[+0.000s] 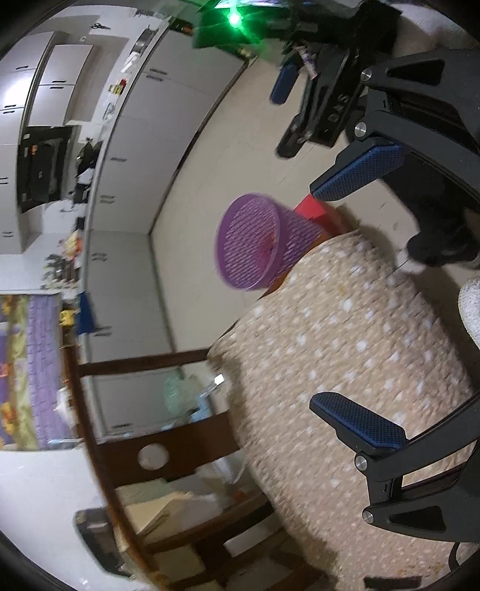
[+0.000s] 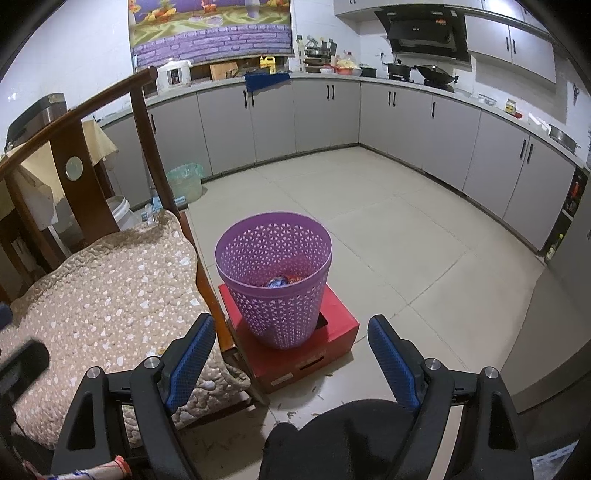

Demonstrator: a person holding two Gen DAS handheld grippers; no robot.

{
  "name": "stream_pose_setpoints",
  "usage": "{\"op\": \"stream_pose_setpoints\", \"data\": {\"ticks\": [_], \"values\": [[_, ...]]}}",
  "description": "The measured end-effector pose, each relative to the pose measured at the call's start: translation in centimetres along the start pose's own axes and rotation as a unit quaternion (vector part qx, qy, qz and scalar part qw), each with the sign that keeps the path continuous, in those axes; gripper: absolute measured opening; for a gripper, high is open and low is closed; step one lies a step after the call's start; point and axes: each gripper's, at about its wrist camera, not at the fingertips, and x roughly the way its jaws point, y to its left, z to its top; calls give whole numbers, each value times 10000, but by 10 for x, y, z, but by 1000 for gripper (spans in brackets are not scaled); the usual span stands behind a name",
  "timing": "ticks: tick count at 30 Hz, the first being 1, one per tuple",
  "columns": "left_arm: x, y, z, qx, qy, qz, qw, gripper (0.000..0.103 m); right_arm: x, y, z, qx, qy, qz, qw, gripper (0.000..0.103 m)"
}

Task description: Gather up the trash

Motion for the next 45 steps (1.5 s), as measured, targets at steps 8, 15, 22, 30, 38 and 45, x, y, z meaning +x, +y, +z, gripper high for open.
{"op": "stream_pose_setpoints", "data": {"ticks": [8, 15, 22, 30, 38, 45], "values": [[15, -19, 20, 332, -411, 255, 9983, 103, 5, -14, 2, -31, -254, -222, 9994, 90], [61, -43, 32, 481, -123, 137, 9987, 103, 30, -43, 5, 222, -181, -253, 9993, 90], [96, -61, 29, 654, 268, 45, 9975, 103, 53, -60, 6, 379, -66, -218, 9990, 90], [129, -67, 16, 698, 753, -32, 9947, 103, 79, -65, -1, 449, 201, -178, 9986, 90], [152, -68, 15, 634, 1002, -78, 9929, 103, 97, -68, -1, 473, 343, -152, 9982, 90], [162, -68, 19, 587, 1071, -132, 9924, 103, 104, -68, -2, 470, 450, -172, 9977, 90]]}}
